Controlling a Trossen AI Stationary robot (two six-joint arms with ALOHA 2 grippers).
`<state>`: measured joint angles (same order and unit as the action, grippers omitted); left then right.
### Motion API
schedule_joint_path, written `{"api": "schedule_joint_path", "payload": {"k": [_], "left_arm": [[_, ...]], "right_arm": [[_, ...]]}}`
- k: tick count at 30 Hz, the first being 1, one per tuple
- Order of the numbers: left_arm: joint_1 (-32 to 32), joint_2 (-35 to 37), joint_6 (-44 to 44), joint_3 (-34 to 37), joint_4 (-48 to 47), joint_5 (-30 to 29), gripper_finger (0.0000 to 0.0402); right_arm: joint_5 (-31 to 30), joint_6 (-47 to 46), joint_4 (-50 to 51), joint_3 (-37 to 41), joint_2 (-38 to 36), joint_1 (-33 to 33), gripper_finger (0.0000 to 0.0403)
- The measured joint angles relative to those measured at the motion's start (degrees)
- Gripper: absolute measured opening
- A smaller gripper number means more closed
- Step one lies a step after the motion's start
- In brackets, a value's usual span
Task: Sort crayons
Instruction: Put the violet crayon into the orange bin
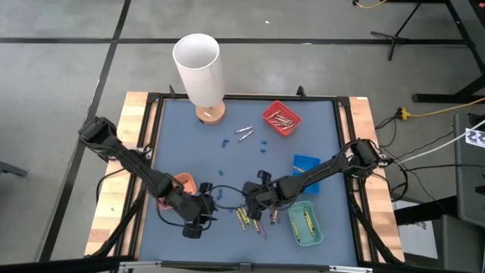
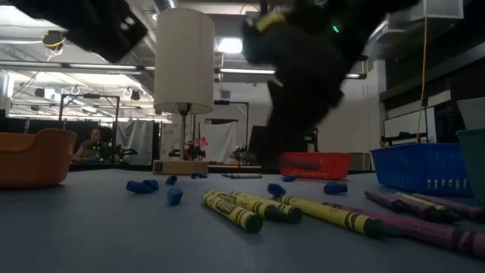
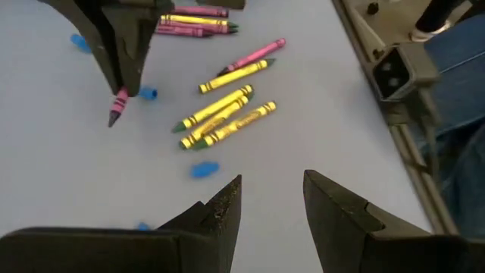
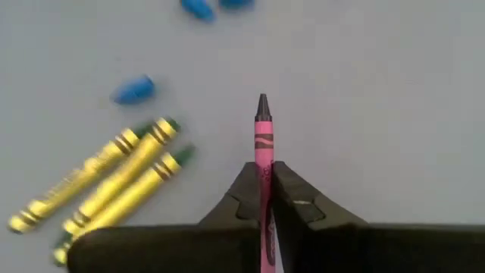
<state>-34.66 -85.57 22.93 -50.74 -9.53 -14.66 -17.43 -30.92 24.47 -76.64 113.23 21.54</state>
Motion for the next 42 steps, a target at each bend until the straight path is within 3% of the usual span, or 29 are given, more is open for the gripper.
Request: {"api": "schedule_joint_path", "payload": {"k": [6,15,25,32,37,42], "left_arm": [[-5.14,4.18,5.69,0.0,-5.63,-4.14,0.0127],[-12.87,9.1,15.55,0.0,-10.93,-7.54,0.0127],[-15.93,9.43,20.53,0.0,-10.31,-11.45,0.0127],[-15.87,9.43,20.54,0.0,-10.18,-12.1,0.0127],[-15.87,9.43,20.49,0.0,-10.11,-12.98,0.0127],[-15.84,9.41,20.49,0.0,-10.14,-13.24,0.0127]], "right_arm": [[0.2,13.12,-4.63,-4.9,-0.09,-2.13,0.0017],[7.38,24.8,-26.27,-5.27,1.73,-7.96,0.0013],[20.1,26.96,-57.47,-5.26,12.14,-13.08,0.0016],[21.11,26.89,-75.37,-5.36,18.76,-13.36,0.0016],[23.28,26.86,-75.82,-11.21,23.01,-13.25,0.0017],[24.55,27.06,-67.15,-19.15,26.22,-13.31,0.0017]]}}
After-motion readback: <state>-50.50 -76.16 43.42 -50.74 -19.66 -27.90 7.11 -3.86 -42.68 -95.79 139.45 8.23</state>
